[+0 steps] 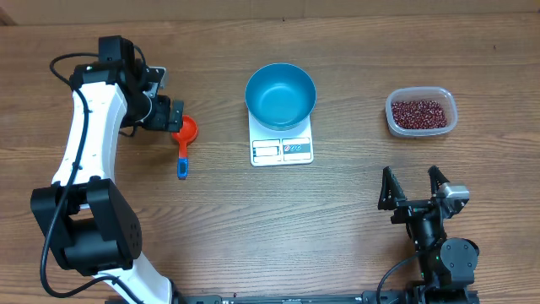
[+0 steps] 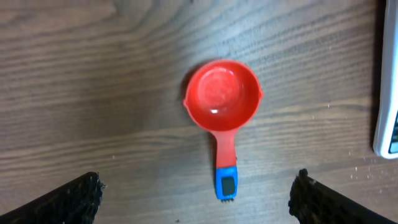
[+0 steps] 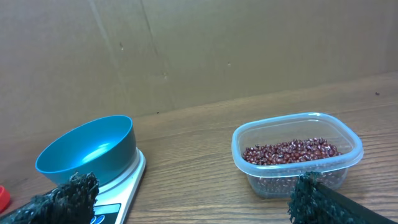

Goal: Scoop item into bowl and weigh 150g on scale
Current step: 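Lower the left gripper and grasp the red scoop's cup rim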

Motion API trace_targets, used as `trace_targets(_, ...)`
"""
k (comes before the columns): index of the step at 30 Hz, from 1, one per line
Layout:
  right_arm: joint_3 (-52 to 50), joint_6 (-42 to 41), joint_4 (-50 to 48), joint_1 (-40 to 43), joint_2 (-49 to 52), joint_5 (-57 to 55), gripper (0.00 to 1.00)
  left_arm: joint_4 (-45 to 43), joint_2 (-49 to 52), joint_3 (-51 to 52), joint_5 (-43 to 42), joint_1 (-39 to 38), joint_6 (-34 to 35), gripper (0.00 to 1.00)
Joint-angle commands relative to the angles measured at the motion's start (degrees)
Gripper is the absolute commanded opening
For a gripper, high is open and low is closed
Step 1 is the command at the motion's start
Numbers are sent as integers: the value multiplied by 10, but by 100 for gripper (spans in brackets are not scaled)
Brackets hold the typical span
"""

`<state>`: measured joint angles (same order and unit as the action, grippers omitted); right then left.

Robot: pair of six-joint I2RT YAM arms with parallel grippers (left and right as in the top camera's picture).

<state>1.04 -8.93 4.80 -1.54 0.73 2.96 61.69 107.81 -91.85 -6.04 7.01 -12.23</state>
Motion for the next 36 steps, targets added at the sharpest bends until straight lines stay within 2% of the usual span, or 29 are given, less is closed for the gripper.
trace_targets(1, -6, 4, -1, -3, -6, -4, 100, -9, 7, 11, -10, 1, -4, 99)
trace_targets(17, -6, 4, -1, -3, -6, -4, 100, -44, 93, 11, 5, 0, 9, 99)
trace_targets(36, -6, 4, -1, -3, -6, -4, 100, -68, 99, 12, 7, 0, 9, 99)
